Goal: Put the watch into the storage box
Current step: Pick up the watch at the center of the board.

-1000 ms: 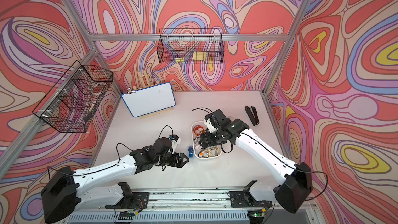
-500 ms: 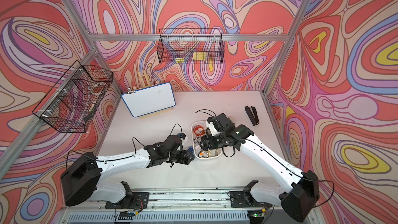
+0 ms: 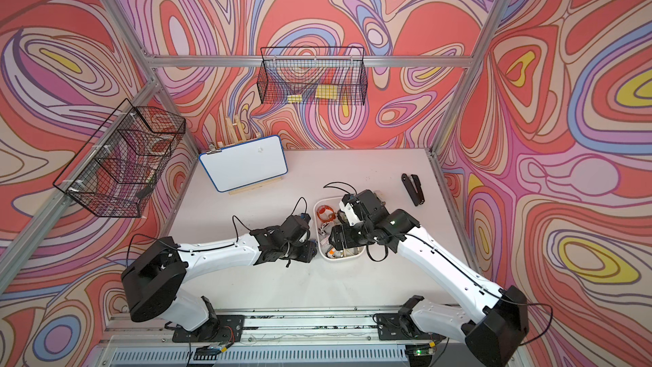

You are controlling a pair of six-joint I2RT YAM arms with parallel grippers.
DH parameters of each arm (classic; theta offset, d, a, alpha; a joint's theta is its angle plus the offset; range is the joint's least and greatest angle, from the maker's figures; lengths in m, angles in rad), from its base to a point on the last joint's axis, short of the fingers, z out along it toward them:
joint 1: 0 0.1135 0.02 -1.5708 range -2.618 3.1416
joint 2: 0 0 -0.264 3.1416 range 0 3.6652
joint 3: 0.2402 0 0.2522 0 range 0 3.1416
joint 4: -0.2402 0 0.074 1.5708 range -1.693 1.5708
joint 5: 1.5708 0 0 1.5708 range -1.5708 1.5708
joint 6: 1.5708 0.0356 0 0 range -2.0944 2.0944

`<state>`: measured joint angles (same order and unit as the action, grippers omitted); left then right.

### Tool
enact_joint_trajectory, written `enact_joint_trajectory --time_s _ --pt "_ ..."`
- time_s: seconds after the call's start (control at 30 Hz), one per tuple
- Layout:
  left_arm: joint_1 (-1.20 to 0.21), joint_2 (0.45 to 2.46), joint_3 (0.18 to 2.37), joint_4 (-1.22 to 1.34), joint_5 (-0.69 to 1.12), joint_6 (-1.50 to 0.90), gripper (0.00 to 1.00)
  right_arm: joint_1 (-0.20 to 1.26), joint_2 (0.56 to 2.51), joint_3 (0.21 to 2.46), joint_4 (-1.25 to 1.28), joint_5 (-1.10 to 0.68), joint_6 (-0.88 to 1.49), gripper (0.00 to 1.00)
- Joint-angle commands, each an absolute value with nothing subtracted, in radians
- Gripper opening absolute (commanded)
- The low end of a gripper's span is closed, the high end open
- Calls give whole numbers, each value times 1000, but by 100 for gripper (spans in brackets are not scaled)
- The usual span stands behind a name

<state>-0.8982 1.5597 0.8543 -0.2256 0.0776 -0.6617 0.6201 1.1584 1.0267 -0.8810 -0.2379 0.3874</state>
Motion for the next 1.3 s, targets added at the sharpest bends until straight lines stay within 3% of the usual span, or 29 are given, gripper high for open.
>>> enact_joint_trajectory --time_s 0.0,0.1,0.23,0.43,0.63,1.27 --pt "-900 1542 846 -295 38 -630 18 616 1151 1005 -858 -253 398 85" --pt "-900 1524 834 -304 28 -627 11 615 1163 1003 -840 -270 402 85" --pt "-891 1450 789 -282 52 -629 11 615 1197 1003 -800 -334 406 85" --pt "-827 1202 643 -90 282 -743 11 616 1262 975 -651 -501 431 85" --pt "-814 1015 579 17 401 -851 14 644 1295 969 -535 -589 441 85" --pt "-812 959 525 183 498 -975 14 657 1329 952 -498 -520 382 81"
